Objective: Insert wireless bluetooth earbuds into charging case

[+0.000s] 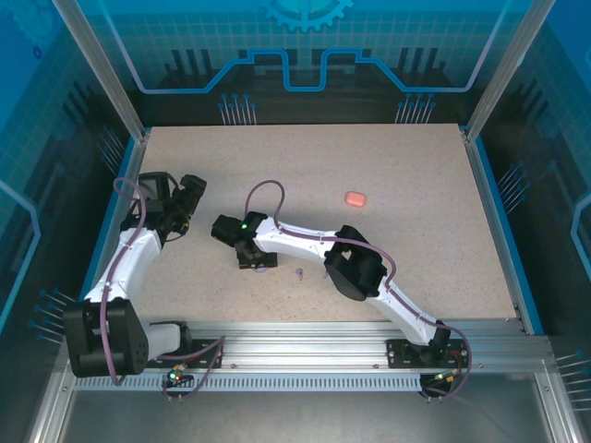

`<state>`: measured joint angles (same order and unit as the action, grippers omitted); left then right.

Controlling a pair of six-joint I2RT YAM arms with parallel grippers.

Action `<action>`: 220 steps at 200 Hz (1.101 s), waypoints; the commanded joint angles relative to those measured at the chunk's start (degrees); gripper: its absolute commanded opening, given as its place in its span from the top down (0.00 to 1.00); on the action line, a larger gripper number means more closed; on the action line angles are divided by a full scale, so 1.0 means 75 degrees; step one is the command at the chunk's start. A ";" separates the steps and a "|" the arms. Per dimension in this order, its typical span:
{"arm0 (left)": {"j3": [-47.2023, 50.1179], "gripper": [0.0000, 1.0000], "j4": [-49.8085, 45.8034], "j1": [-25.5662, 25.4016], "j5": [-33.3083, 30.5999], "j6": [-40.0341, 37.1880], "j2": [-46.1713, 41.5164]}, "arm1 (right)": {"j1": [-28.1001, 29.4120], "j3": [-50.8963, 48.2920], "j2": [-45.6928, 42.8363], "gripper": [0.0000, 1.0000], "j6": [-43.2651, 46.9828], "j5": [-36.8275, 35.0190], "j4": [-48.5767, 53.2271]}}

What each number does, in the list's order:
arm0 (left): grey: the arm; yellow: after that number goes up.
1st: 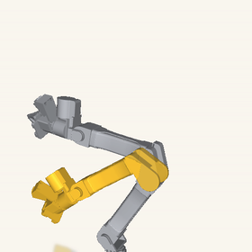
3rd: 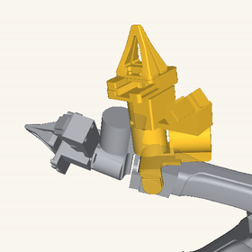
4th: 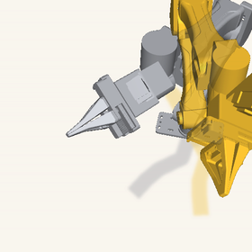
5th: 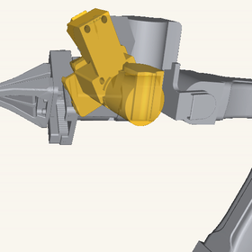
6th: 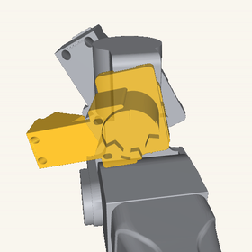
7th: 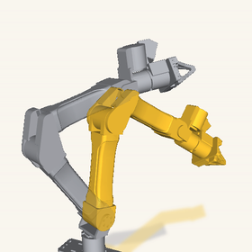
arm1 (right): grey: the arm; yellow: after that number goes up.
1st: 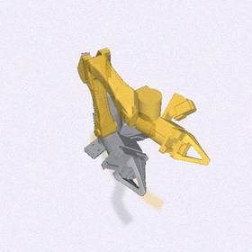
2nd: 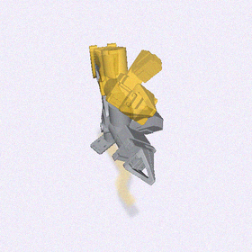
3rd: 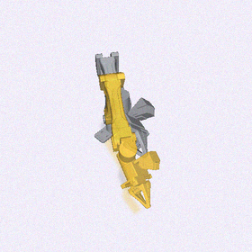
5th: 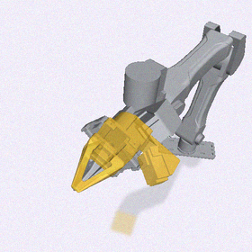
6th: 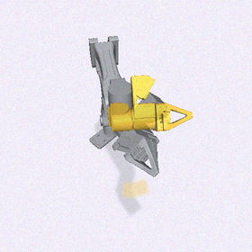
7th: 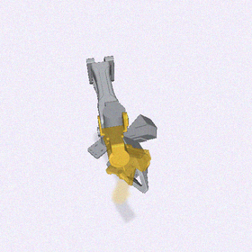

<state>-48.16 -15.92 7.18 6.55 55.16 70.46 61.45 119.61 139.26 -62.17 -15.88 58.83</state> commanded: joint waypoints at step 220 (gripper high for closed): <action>0.2470 0.01 0.6529 -0.2357 0.1810 -0.1048 0.0338 | -0.3323 -0.3265 -0.4331 0.60 -0.0653 0.1027 -0.2084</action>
<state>-31.55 20.14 -6.98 19.40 48.01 70.43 37.74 96.18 108.09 -62.13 -11.70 45.71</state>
